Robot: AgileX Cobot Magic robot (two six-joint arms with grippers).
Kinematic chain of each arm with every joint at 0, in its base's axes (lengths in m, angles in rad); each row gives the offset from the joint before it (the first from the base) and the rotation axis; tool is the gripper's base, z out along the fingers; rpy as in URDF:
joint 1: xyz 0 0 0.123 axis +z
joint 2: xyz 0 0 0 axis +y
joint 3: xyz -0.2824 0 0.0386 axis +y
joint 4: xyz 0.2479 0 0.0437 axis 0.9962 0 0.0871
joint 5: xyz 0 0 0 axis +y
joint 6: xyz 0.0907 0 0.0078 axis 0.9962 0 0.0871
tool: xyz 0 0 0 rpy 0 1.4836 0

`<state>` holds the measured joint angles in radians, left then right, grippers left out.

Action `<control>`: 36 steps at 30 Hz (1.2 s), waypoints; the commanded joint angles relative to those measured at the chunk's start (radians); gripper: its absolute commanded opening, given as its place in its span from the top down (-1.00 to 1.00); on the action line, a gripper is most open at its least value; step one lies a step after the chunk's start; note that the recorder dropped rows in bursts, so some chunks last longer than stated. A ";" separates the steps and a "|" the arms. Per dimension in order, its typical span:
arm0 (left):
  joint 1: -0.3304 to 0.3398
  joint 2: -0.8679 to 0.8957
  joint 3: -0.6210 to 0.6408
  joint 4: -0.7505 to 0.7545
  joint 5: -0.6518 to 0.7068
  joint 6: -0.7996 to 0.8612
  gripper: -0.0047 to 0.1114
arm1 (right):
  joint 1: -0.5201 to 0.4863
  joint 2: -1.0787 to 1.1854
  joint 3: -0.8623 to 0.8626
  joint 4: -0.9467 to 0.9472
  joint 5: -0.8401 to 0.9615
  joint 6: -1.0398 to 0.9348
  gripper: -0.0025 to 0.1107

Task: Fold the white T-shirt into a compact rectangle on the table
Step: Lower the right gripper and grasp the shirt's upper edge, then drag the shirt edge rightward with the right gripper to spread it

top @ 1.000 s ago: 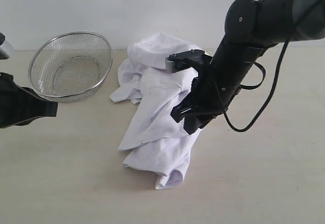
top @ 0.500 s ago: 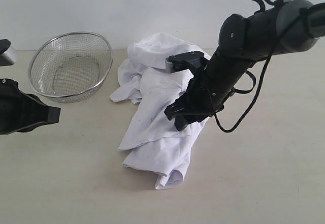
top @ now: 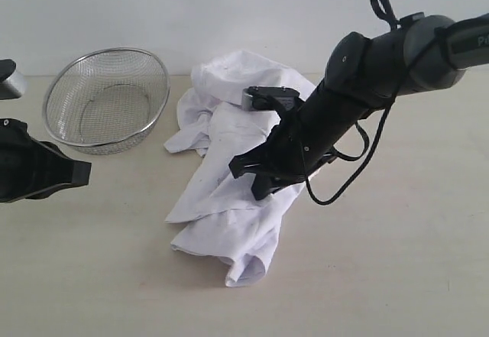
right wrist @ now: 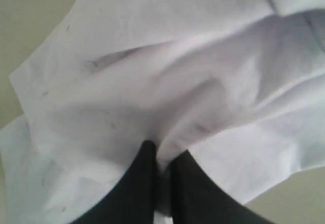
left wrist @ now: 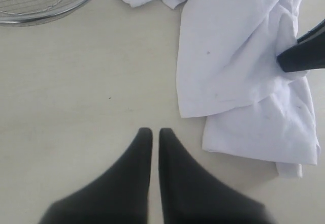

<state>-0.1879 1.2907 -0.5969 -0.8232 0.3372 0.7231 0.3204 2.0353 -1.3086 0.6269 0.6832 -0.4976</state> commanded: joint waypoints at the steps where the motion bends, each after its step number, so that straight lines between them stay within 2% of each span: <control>1: -0.007 0.003 0.005 -0.008 0.007 0.002 0.84 | 0.000 -0.060 0.001 -0.030 0.033 -0.030 0.96; 6: -0.007 0.003 0.003 -0.035 0.011 0.030 0.84 | 0.000 -0.292 0.001 -0.213 0.005 0.042 0.96; 10: -0.007 0.003 -0.005 -0.127 0.059 0.145 0.84 | -0.013 -0.435 0.001 -0.627 0.046 0.346 0.96; 13: -0.007 0.003 -0.022 -0.233 0.115 0.263 0.84 | -0.064 -0.495 0.001 -0.851 0.144 0.515 0.96; 16: -0.007 0.003 -0.023 -0.342 0.147 0.391 0.84 | -0.144 -0.530 0.001 -0.946 0.221 0.580 0.96; 19: -0.007 0.003 -0.023 -0.394 0.161 0.458 0.84 | -0.246 -0.552 0.006 -0.976 0.223 0.632 0.96; 26: -0.007 0.005 -0.023 -0.399 0.172 0.458 0.84 | -0.434 -0.560 0.006 -1.033 0.185 0.686 0.96; 30: -0.007 0.028 -0.023 -0.411 0.227 0.458 0.84 | -0.516 -0.558 0.006 -1.088 0.083 0.711 0.96; 34: -0.013 0.060 -0.023 -0.416 0.232 0.474 0.84 | -0.531 -0.558 0.001 -0.953 0.110 0.626 0.95; 36: -0.013 0.065 -0.023 -0.423 0.225 0.492 0.84 | -0.529 -0.558 0.001 -0.820 0.129 0.517 0.86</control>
<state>-0.1937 1.3465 -0.6148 -1.2274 0.5649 1.1910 -0.2077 1.4880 -1.3047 -0.3394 0.7944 0.1349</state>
